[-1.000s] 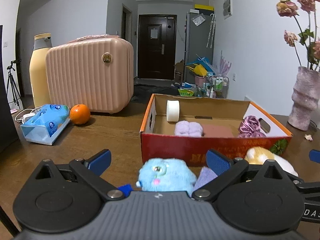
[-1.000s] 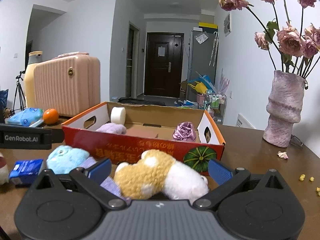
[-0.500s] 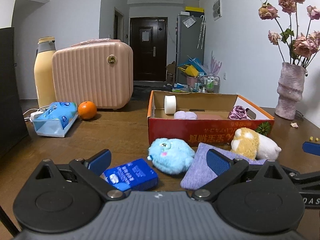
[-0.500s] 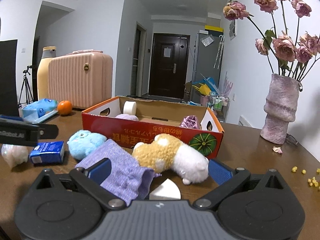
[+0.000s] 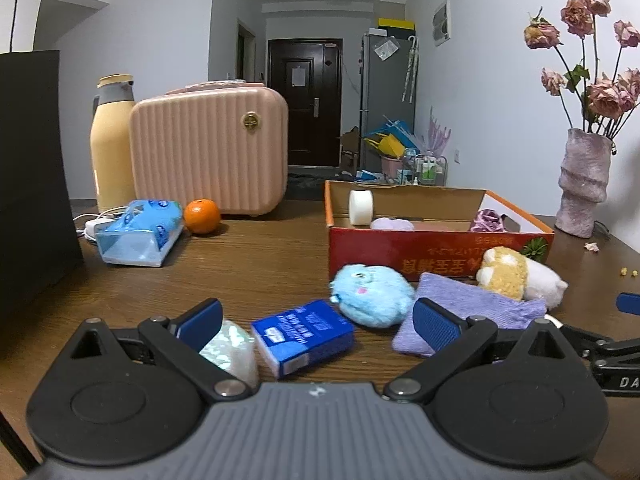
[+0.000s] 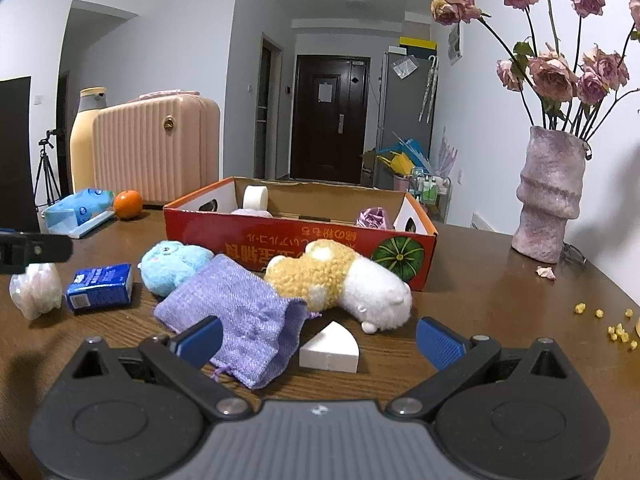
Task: Organize soft objects
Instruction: 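Withdraw both tools from the box back toward the remaining items, then close the left gripper on the clear iridescent plastic bag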
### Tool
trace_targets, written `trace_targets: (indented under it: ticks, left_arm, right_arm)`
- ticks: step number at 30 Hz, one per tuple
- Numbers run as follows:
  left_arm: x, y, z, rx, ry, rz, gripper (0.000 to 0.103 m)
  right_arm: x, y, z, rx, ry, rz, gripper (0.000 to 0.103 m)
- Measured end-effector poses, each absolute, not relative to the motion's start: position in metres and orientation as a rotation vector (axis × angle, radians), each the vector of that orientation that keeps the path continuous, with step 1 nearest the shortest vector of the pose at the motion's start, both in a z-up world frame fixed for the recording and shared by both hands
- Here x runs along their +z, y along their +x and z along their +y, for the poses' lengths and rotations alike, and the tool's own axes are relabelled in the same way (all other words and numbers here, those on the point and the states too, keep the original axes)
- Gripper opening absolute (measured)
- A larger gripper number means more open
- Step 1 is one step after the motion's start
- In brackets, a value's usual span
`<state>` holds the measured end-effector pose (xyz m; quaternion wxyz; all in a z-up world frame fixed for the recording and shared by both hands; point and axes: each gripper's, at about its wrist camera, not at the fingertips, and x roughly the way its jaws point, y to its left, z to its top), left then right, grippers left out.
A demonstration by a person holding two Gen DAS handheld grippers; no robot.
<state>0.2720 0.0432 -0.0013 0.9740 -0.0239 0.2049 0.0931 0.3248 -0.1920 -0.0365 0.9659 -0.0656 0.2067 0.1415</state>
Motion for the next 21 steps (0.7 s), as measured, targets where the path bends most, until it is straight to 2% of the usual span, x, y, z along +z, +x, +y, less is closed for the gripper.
trace_targets:
  ticks: [21]
  left_arm:
    - [-0.022, 0.280, 0.116, 0.271, 0.019, 0.492, 0.103]
  right_arm:
    - [-0.045, 0.329, -0.186, 0.268, -0.164, 0.458, 0.103]
